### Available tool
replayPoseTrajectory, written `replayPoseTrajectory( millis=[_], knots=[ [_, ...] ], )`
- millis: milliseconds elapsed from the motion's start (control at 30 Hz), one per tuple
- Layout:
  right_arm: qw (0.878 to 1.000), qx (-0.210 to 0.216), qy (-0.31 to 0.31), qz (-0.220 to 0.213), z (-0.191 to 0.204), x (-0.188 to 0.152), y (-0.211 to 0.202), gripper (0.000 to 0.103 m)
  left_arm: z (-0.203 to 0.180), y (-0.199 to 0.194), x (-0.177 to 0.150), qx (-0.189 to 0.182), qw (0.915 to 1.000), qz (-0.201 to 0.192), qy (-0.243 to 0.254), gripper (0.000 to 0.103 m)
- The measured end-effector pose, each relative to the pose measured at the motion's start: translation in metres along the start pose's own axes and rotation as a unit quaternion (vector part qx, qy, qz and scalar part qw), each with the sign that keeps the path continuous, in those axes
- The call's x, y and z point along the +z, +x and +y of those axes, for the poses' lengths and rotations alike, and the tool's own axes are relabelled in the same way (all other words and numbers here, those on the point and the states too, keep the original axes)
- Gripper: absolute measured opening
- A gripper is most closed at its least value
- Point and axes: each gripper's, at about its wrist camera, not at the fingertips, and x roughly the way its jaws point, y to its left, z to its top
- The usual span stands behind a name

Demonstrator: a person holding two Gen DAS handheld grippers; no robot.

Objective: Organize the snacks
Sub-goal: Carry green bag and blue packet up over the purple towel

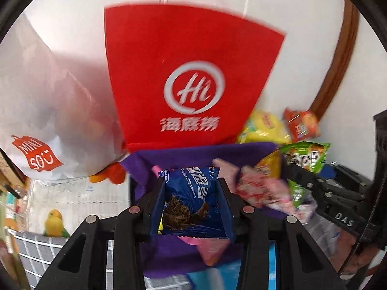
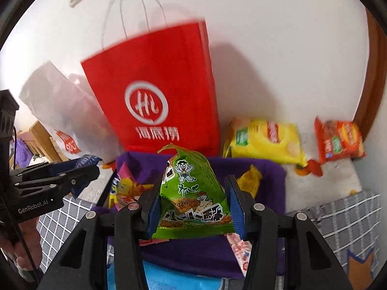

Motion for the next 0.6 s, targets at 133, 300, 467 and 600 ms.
replayPoseTrajectory(
  millis=[133,300,467,600],
  knots=[
    [1.000,-0.006,-0.002,0.024,-0.004,-0.006,0.024,0.048,0.017,0.014,0.000,-0.035,0.9989,0.021,-0.025,0.039],
    [0.999,-0.014,0.000,0.036,-0.010,-0.008,0.035,0.048,0.029,0.030,-0.001,-0.026,0.9979,0.042,-0.041,0.039],
    [0.999,-0.020,0.003,0.039,-0.017,-0.008,0.038,0.048,0.031,0.030,-0.002,-0.027,0.9978,0.041,-0.044,0.039],
    [0.999,-0.024,0.005,0.039,-0.018,-0.008,0.038,0.048,0.032,0.027,-0.001,-0.027,0.9980,0.036,-0.044,0.039]
  ],
)
